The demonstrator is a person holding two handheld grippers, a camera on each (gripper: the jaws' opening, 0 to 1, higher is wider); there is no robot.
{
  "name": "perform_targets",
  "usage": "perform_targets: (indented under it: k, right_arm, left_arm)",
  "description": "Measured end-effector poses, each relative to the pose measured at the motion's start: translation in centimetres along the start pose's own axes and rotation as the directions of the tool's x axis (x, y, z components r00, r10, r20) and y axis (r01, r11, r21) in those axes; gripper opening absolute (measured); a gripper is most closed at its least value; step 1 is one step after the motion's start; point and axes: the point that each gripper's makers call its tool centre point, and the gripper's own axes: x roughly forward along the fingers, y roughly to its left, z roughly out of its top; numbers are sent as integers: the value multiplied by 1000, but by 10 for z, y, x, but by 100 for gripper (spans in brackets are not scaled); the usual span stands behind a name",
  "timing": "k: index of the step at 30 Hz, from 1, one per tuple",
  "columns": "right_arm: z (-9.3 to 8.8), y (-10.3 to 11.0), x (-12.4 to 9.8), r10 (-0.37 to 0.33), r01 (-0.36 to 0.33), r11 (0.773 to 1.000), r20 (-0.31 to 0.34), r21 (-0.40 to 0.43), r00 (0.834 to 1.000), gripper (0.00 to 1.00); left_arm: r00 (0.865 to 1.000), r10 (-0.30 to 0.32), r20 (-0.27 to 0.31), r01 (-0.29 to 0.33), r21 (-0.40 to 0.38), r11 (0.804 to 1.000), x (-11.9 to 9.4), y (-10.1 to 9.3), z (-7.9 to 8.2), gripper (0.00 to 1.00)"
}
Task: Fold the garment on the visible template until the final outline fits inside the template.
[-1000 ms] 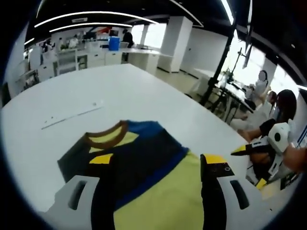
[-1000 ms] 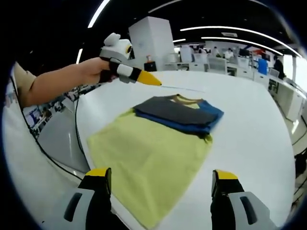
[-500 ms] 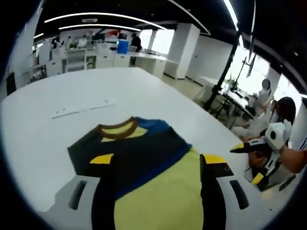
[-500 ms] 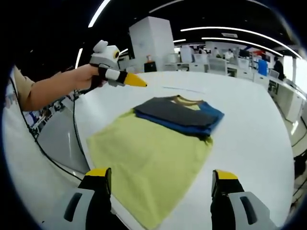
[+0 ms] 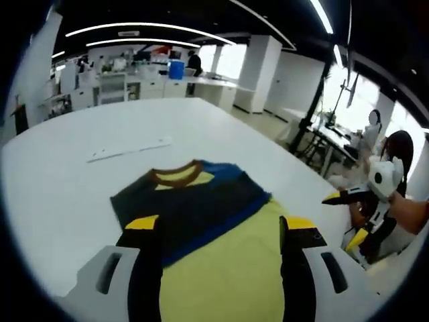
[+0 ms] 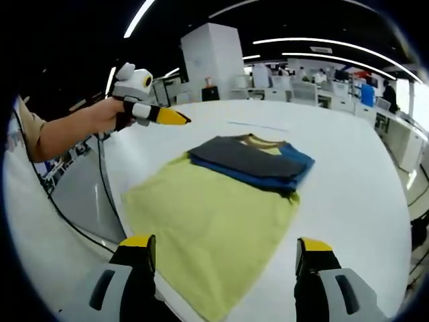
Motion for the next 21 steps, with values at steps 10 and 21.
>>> perform_targets:
  k: [10,21]
  right_arm:
    - [-3,0,-1,-5,5,1000,-5,6,1000,85]
    - [-2,0,-2,-8,8,1000,-3,3,1000,85]
  left_arm:
    - [999,45,-1,-45,-13,999,-23,16,-18,68]
    - [998,70,-5,-70,-26,997,-43,15,-38,67]
